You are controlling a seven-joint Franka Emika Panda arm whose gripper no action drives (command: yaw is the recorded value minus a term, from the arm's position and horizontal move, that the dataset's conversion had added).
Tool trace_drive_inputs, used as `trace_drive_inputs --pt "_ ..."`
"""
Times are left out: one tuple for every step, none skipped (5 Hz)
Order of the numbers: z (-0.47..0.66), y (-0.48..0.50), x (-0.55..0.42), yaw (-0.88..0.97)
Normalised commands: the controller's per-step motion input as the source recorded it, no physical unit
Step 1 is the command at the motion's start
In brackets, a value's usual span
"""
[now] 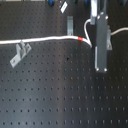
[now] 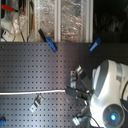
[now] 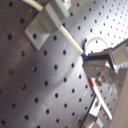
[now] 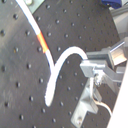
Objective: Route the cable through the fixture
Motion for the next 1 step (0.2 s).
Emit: trace_drive_inputs --pt "0.33 -0.267 -0.009 0.0"
